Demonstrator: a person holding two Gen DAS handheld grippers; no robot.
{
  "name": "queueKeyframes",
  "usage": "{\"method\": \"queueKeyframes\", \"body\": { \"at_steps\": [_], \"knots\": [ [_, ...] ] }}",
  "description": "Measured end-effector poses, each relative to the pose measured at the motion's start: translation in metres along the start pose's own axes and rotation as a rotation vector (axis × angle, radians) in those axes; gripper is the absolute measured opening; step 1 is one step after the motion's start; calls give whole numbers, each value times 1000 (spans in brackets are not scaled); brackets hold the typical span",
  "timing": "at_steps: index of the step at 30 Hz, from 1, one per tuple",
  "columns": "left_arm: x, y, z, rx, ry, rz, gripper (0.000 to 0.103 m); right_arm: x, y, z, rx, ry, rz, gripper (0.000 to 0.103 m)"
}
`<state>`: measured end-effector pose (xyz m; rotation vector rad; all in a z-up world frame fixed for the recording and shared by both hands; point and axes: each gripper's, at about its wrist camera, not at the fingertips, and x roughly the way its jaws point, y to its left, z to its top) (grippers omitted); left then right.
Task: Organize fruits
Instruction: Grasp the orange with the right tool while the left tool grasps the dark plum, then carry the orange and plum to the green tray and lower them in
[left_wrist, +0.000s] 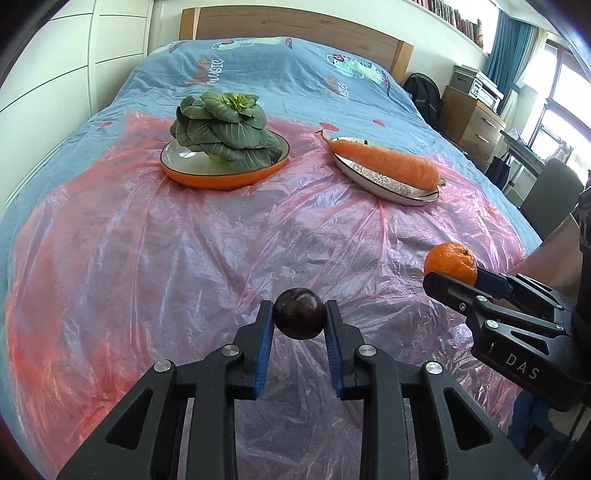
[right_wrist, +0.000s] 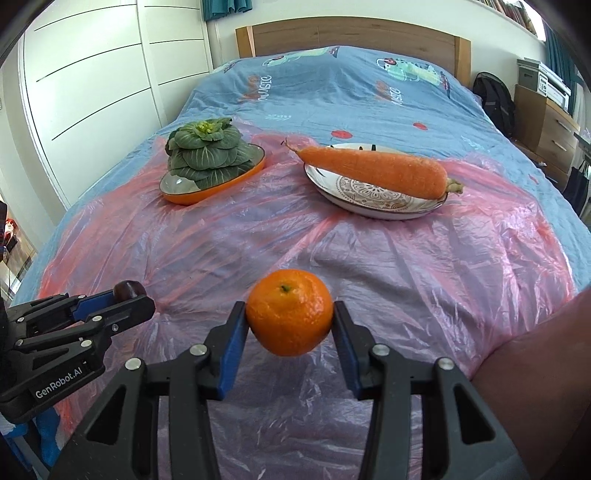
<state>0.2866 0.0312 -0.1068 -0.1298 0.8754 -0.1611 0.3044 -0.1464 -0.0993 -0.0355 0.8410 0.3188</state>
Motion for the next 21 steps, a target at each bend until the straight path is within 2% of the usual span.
{"method": "queueKeyframes", "body": {
  "at_steps": [14, 21],
  "knots": [
    [-87, -2, -25, -7, -38, -5, 23, -100, 26, -24, 12, -49, 57, 59],
    [-133, -14, -49, -21, -45, -44, 23, -151, 29, -47, 31, -64, 55, 59]
  ]
}}
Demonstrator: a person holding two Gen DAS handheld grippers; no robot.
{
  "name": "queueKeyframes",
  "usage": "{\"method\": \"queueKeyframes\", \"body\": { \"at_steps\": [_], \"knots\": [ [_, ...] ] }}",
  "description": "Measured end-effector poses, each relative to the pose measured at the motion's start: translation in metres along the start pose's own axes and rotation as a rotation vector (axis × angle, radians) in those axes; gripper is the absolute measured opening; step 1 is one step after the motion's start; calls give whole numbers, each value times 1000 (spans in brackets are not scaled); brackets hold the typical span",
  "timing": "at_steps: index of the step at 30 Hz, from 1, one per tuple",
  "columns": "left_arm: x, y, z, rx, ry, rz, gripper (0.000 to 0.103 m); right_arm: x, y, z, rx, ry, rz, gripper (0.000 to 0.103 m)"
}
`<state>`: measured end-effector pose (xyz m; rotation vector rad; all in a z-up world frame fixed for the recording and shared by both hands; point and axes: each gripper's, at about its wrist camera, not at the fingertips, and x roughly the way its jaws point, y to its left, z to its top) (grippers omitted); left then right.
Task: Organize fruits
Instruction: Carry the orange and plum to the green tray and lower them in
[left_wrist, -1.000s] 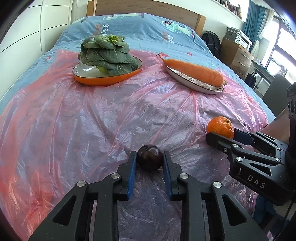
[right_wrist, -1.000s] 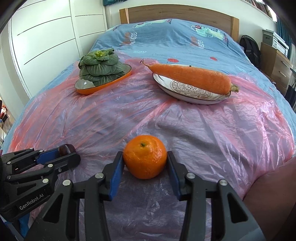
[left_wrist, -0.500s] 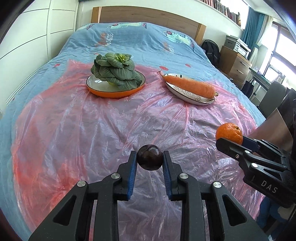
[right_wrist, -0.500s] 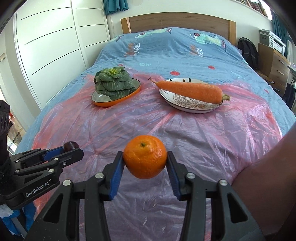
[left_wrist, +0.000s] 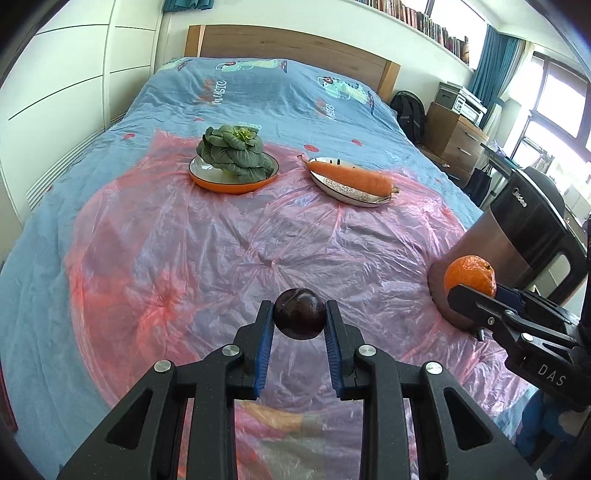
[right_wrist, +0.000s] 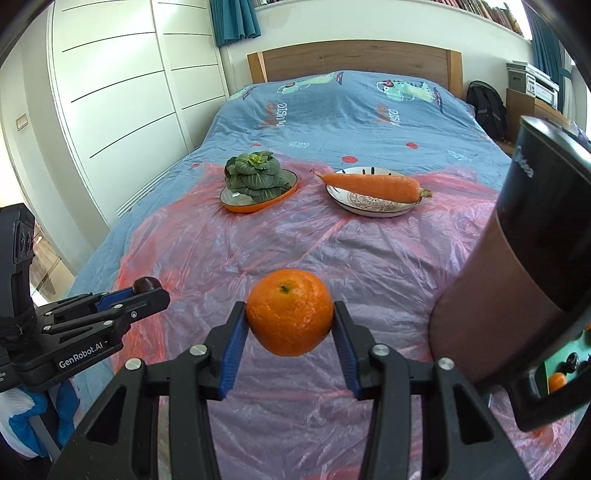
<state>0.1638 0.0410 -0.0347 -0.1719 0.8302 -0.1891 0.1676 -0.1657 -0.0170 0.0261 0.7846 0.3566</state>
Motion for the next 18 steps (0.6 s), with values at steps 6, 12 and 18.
{"method": "queueKeyframes", "body": {
  "at_steps": [6, 12, 18],
  "knots": [
    [-34, -21, -22, 30, 6, -19, 23, -37, -1, -22, 18, -1, -5, 59],
    [-60, -46, -42, 55, 14, -43, 23, -74, -12, -46, 39, -8, -30, 59],
    [-77, -70, -55, 76, 28, -72, 23, -103, -32, -66, 72, -20, -65, 59]
  ]
}}
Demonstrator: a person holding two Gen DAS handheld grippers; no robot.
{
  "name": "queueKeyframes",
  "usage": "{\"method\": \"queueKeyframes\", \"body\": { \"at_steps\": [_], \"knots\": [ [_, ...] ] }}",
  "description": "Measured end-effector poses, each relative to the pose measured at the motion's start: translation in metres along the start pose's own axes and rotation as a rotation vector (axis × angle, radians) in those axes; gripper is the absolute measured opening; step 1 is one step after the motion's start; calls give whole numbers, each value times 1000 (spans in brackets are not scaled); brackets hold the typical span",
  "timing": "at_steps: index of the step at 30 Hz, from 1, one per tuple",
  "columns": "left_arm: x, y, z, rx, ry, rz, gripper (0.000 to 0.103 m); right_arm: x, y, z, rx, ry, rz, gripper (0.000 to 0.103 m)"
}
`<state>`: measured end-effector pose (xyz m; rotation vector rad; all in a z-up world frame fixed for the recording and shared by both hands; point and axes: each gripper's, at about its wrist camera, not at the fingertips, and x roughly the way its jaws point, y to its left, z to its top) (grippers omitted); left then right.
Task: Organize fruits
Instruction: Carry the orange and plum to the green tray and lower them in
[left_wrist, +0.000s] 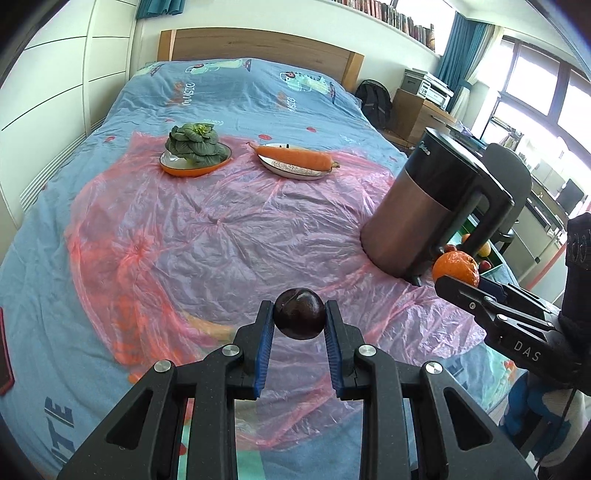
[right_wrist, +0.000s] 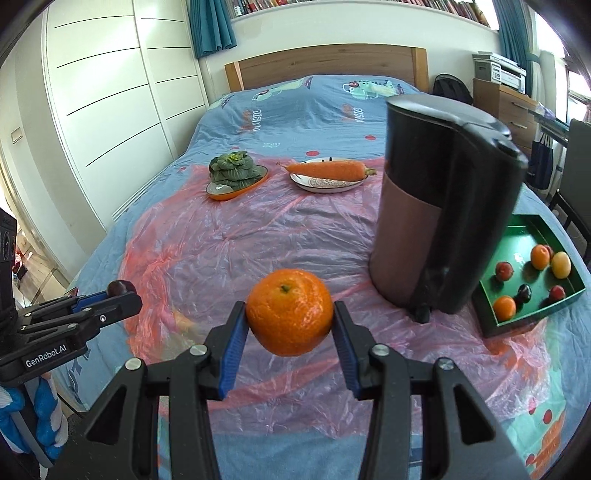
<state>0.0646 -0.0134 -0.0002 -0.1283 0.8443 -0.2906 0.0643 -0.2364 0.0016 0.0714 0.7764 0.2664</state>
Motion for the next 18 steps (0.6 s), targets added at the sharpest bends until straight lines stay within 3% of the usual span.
{"method": "queueKeyframes", "body": {
  "at_steps": [9, 18],
  "knots": [
    [-2, -66, -4, 103, 29, -67, 23, -32, -53, -24, 72, -24, -62, 59],
    [26, -167, 1, 254, 91, -194, 23, -56, -154, -39, 203, -45, -192, 59]
  ]
}}
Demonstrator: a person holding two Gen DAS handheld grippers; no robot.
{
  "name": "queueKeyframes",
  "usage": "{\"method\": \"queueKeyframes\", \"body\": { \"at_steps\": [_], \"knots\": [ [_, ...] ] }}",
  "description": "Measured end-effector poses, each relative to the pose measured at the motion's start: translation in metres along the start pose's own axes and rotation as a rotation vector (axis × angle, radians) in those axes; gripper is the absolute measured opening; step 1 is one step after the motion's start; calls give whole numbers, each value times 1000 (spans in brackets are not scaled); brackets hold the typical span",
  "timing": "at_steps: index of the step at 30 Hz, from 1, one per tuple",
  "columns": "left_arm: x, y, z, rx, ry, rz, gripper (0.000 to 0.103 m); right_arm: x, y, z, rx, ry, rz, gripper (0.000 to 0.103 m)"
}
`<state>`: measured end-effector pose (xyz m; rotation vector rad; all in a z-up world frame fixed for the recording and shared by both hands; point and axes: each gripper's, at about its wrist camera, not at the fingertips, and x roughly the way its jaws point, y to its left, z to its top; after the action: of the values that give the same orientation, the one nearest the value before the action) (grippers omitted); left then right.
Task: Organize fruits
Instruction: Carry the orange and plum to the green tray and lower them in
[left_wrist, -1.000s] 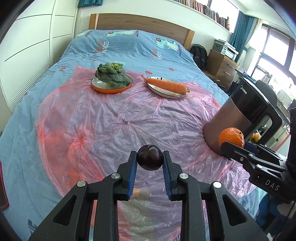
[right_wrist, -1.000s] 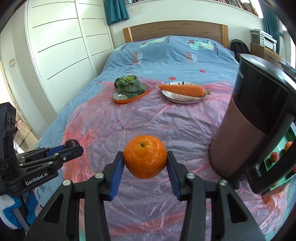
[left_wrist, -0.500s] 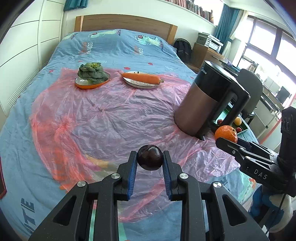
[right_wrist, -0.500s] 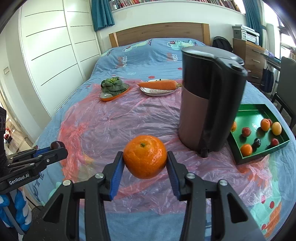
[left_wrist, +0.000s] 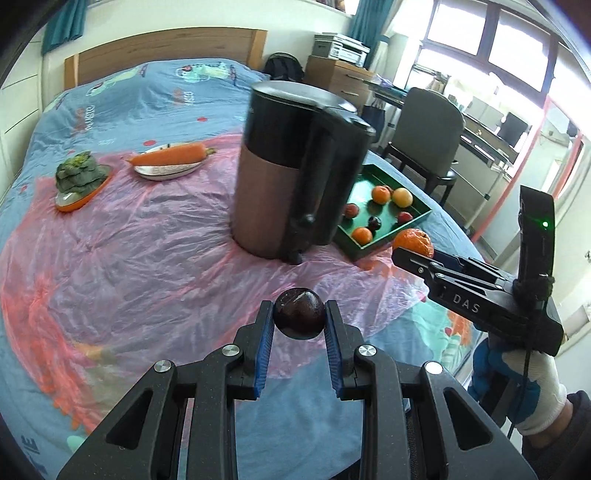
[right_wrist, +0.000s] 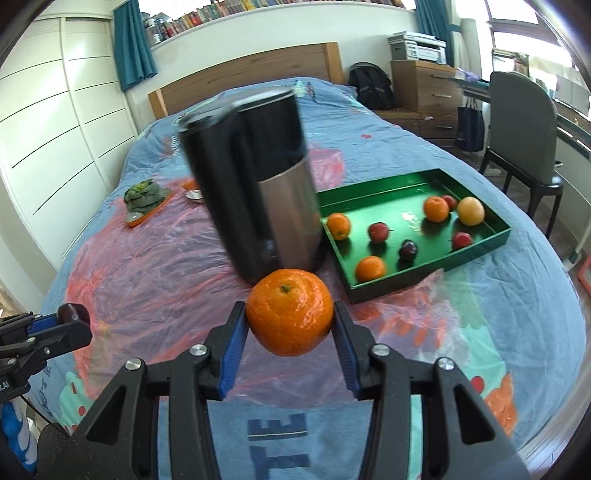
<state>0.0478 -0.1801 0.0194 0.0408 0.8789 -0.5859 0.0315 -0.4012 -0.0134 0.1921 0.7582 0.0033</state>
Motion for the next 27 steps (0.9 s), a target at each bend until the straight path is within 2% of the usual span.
{"method": "queueKeyframes", "body": {
  "at_steps": [7, 12, 18, 27],
  "knots": [
    [54, -72, 39, 123, 28, -101, 23, 15, -77, 20, 77, -26, -107, 59],
    [100, -115, 72, 199, 26, -141, 23, 34, -126, 41, 124, -41, -164, 59],
    [165, -137, 113, 226, 29, -124, 23, 62, -174, 62, 158, -51, -229, 59],
    [240, -132, 140, 208, 43, -46, 23, 107, -205, 82, 153, -64, -257, 59]
  ]
}}
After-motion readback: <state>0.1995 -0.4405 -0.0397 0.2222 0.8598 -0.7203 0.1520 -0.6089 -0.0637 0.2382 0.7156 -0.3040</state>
